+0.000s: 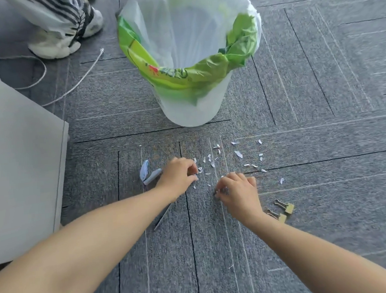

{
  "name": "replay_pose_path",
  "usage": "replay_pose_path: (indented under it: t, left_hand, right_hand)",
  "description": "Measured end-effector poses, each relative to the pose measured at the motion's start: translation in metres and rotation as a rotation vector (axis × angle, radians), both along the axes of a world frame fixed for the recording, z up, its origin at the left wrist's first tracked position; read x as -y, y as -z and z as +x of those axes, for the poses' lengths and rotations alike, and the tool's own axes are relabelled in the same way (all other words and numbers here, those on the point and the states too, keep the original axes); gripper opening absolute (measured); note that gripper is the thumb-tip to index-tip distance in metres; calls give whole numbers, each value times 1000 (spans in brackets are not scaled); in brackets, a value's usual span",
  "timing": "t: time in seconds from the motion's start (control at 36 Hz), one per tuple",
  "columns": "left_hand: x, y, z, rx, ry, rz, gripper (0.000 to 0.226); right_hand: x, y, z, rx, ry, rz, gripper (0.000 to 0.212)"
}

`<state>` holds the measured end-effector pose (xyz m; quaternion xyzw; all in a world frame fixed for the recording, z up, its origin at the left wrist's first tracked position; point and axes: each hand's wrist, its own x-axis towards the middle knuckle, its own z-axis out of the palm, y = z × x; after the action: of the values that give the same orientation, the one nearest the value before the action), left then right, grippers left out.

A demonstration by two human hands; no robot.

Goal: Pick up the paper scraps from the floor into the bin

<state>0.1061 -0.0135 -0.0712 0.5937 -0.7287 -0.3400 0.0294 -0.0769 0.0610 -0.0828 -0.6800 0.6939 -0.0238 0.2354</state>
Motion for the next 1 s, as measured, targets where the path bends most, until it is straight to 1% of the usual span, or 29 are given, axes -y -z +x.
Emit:
replay_pose_path:
  t: [0.31, 0.64, 0.69, 0.81, 0.89, 1.0]
  left_hand:
    - [5, 6, 1, -45, -64, 37, 7]
    - [-5, 1, 17, -28, 91, -55, 10]
    - [-8, 1, 21, 3, 124, -73, 9]
    - [-15, 2, 21, 123, 206, -95, 12]
    - [-17, 2, 16, 172, 205, -96, 14]
    - [-15, -1, 8, 218, 184, -105, 16]
  right_hand:
    - [1, 1, -1, 48, 38, 15, 7]
    - [1, 1, 0, 37, 11, 35, 10]
    - [2, 3, 1, 46, 23, 28, 12]
    - [6, 5, 5, 79, 49, 19, 14]
    - [10, 3, 9, 87, 58, 21, 15]
    - [15, 2, 14, 74, 56, 13, 11]
